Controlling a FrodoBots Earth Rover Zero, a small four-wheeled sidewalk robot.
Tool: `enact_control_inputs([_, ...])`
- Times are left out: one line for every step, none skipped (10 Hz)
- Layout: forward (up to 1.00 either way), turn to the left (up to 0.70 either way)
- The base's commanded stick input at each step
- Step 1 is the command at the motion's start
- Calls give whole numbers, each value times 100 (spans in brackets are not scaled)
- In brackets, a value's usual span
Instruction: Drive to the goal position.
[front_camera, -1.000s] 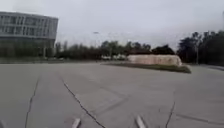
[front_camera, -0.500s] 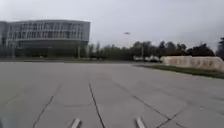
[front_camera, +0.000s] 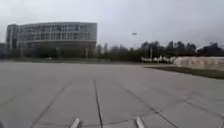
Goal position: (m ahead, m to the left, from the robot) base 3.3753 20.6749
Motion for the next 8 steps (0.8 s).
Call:
enact_control_inputs([100, -15])
enact_control_inputs([100, -4])
enact_control_inputs([100, 7])
enact_control_inputs([100, 43])
enact_control_inputs([100, 46])
enact_control_inputs([100, 46])
enact_control_inputs([100, 46])
enact_control_inputs([100, 46])
